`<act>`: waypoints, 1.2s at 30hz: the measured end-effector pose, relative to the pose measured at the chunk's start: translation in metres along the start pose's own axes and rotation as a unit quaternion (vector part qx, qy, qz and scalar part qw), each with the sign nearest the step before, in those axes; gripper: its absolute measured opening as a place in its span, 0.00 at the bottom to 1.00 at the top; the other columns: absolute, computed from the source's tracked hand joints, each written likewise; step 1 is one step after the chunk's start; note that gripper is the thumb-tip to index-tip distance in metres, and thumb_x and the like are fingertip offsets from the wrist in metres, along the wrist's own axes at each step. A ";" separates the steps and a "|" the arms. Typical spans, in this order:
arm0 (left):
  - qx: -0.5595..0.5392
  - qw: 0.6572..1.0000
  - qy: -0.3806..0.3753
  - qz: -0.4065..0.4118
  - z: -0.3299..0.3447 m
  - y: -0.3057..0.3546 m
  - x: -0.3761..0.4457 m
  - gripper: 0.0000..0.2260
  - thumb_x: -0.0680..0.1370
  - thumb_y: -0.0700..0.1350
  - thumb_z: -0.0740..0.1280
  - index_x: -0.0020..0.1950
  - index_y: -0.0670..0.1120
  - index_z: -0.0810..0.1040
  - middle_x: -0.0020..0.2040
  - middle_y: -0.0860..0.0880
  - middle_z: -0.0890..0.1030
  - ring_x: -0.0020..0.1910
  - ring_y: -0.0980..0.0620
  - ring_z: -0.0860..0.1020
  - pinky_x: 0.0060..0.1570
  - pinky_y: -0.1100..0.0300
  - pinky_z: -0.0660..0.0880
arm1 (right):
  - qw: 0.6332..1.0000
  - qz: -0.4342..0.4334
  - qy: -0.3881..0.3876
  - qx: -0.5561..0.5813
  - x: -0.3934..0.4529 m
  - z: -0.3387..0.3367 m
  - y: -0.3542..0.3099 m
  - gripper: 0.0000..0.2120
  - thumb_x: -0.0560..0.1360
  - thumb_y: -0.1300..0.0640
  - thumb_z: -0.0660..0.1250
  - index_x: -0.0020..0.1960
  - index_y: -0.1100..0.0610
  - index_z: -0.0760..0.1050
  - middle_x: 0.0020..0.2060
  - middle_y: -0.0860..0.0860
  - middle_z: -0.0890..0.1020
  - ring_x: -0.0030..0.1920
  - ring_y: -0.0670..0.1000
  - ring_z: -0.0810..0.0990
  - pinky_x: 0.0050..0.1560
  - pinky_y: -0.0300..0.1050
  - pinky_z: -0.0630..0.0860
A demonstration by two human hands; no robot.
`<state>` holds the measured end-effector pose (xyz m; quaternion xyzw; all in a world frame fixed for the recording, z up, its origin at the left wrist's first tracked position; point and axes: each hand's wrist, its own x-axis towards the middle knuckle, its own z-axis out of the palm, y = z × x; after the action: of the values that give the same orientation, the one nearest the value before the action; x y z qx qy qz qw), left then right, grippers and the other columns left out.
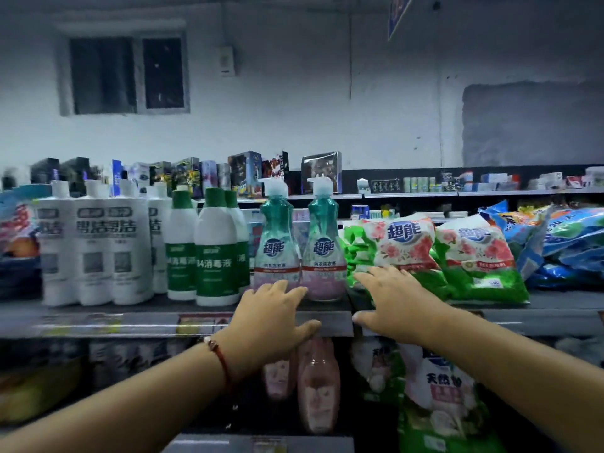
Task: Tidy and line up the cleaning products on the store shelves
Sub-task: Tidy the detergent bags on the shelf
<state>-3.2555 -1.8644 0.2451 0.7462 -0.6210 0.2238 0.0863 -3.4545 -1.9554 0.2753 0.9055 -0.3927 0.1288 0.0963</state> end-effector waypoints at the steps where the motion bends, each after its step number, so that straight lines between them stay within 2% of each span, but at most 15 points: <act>1: 0.003 1.000 -0.004 -0.005 -0.009 -0.011 -0.008 0.33 0.77 0.70 0.56 0.78 0.55 0.62 0.74 0.47 0.69 0.71 0.44 0.69 0.68 0.47 0.68 | 1.000 -0.006 -0.001 -0.001 0.001 -0.006 -0.014 0.38 0.78 0.38 0.63 0.81 0.51 0.53 0.80 0.53 0.58 0.80 0.58 0.54 0.78 0.58 0.53; 9: -0.007 0.997 -0.003 -0.081 -0.072 -0.146 -0.101 0.33 0.77 0.70 0.58 0.77 0.55 0.63 0.71 0.48 0.71 0.68 0.44 0.73 0.63 0.48 0.74 | 0.996 -0.085 -0.019 0.028 0.015 -0.045 -0.168 0.38 0.77 0.38 0.66 0.80 0.51 0.55 0.77 0.52 0.65 0.76 0.56 0.63 0.76 0.56 0.60; 16: 0.026 0.991 0.009 -0.134 -0.096 -0.270 -0.199 0.32 0.78 0.69 0.58 0.78 0.55 0.63 0.75 0.52 0.70 0.70 0.47 0.72 0.64 0.50 0.74 | 0.984 -0.154 -0.040 0.077 0.023 -0.053 -0.322 0.40 0.77 0.40 0.67 0.81 0.51 0.54 0.79 0.51 0.62 0.77 0.55 0.62 0.76 0.53 0.62; 21: 0.050 0.982 -0.022 -0.182 -0.105 -0.345 -0.248 0.32 0.78 0.69 0.59 0.77 0.54 0.64 0.73 0.49 0.72 0.68 0.46 0.73 0.63 0.48 0.75 | 0.975 -0.197 -0.049 0.090 0.037 -0.051 -0.410 0.40 0.77 0.40 0.68 0.81 0.51 0.54 0.79 0.51 0.60 0.78 0.54 0.60 0.77 0.53 0.61; 27: 0.057 0.972 -0.027 -0.227 -0.111 -0.429 -0.263 0.33 0.78 0.69 0.59 0.78 0.54 0.62 0.73 0.49 0.72 0.67 0.47 0.74 0.62 0.49 0.76 | 0.966 -0.221 -0.042 0.126 0.075 -0.054 -0.481 0.40 0.77 0.40 0.68 0.81 0.49 0.53 0.78 0.50 0.61 0.76 0.55 0.62 0.75 0.52 0.65; 36: 0.073 0.963 -0.025 -0.258 -0.065 -0.548 -0.225 0.31 0.79 0.67 0.59 0.78 0.56 0.62 0.72 0.48 0.72 0.67 0.47 0.74 0.60 0.50 0.77 | 0.963 -0.220 -0.013 0.156 0.193 -0.020 -0.578 0.36 0.77 0.42 0.68 0.79 0.52 0.58 0.75 0.53 0.66 0.73 0.56 0.68 0.71 0.53 0.69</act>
<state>-2.7700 -1.5209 0.2848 0.8908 -0.3910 0.2204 0.0710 -2.9052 -1.6935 0.3116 0.9750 -0.1595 0.1528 -0.0254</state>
